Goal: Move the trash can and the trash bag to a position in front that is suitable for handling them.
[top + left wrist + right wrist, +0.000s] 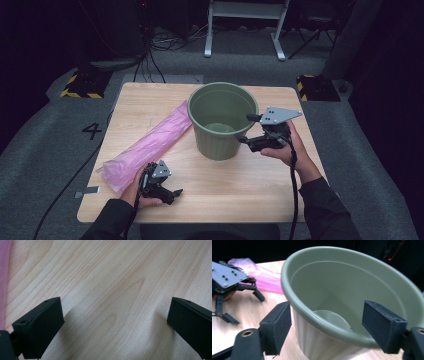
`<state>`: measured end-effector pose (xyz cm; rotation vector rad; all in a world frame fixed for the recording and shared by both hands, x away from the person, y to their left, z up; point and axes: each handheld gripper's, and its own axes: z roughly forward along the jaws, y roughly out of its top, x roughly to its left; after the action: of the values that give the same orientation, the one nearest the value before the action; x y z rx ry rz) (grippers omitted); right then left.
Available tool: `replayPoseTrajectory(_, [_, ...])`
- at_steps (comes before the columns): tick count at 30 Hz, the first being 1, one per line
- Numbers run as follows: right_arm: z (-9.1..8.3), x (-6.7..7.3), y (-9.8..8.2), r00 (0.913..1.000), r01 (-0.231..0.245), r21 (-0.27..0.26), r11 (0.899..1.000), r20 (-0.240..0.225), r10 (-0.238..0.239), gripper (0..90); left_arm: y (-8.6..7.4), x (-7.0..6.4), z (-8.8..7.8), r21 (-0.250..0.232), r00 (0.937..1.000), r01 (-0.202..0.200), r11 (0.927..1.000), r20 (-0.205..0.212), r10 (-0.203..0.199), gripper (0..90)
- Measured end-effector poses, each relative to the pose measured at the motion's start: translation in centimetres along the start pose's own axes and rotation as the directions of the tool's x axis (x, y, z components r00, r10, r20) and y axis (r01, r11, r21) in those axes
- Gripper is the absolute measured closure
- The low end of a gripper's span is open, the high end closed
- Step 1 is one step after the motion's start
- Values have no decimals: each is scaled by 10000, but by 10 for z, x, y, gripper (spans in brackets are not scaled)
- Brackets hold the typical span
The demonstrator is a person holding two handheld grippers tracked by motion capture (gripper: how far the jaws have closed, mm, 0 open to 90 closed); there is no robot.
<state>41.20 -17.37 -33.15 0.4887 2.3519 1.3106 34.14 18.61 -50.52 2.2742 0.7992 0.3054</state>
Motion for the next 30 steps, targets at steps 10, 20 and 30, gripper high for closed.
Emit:
replayPoseTrajectory(10, [17, 8, 10, 9949, 862, 1004, 9912, -601, -804, 487, 0, 0, 0, -3, 10000, 5, 10000, 5, -5, 5])
replayPoseTrajectory(20, [11, 12, 19, 9795, 1742, 1061, 9790, -1210, -1611, 682, 0, 0, 0, -2, 10000, 2, 10000, 1, -2, 5])
replayPoseTrajectory(30, [1, 14, 21, 9759, 1892, 973, 9771, -1288, -1762, 778, 0, -1, 0, -11, 10000, 68, 10000, -38, -68, 9])
